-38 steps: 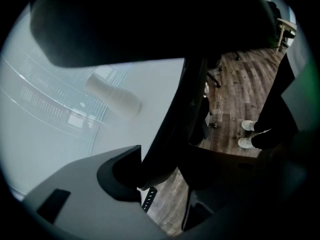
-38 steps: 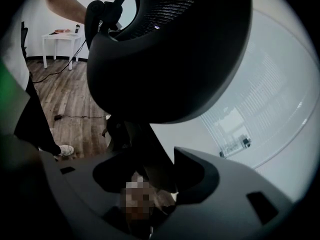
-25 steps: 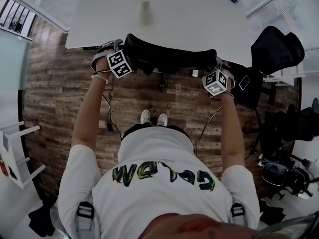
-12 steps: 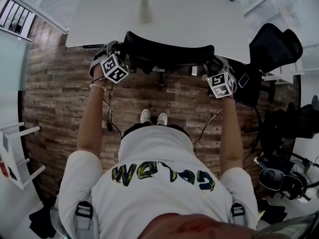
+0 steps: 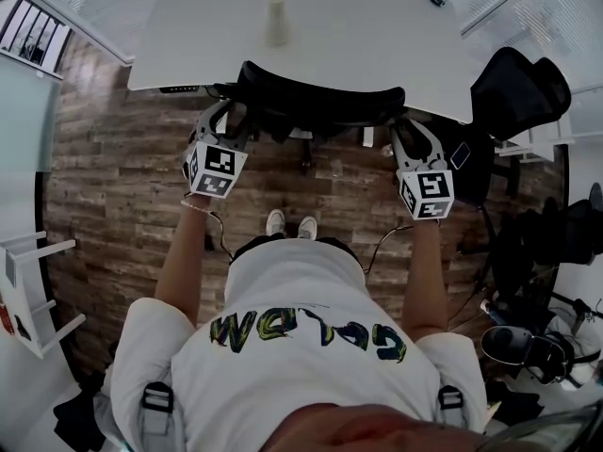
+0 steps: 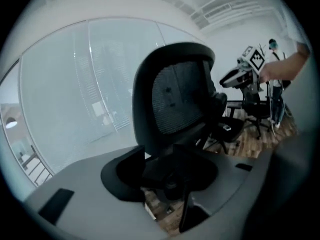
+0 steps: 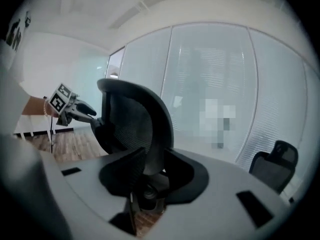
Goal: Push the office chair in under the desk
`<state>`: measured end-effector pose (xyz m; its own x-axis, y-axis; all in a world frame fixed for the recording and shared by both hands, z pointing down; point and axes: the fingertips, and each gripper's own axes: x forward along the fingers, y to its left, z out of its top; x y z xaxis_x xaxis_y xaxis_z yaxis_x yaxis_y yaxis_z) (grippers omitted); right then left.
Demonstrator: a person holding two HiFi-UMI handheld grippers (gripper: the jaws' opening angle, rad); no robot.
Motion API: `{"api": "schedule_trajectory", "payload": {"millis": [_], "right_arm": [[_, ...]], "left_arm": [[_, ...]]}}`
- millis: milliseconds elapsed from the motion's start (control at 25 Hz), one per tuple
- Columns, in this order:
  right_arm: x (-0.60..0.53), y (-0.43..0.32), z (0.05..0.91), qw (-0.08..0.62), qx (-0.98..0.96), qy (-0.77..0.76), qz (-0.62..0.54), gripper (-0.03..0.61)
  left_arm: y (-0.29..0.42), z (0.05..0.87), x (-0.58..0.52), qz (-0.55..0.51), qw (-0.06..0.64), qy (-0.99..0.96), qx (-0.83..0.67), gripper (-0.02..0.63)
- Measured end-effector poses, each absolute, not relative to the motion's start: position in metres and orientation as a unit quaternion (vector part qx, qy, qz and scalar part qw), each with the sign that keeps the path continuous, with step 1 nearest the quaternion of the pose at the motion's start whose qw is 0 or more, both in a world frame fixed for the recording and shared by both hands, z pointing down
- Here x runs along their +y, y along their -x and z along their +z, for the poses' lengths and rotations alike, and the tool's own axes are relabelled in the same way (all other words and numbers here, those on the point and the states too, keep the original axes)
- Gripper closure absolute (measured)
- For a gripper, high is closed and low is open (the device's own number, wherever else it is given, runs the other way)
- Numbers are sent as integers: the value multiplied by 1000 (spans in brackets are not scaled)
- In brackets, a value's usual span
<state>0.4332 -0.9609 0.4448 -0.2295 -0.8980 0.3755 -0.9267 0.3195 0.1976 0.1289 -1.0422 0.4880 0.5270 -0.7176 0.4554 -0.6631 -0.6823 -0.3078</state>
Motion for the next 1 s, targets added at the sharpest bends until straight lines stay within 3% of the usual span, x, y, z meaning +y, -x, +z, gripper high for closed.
{"api": "schedule_trajectory", "payload": {"millis": [320,560,1000], "right_arm": [[-942,-387,375,139,-799,-585,8,481],[-925,-356,336,105,-810,-577,-8,502],[-903,-325,294,70,-826,-560,-23,546]], "left_arm": [[-156,400,-1006,-125,-14,906,405,508],[-168,349,-981,-62,-9,910,409,575],[-198,315,-949,-14,-13,919,394,588]]}}
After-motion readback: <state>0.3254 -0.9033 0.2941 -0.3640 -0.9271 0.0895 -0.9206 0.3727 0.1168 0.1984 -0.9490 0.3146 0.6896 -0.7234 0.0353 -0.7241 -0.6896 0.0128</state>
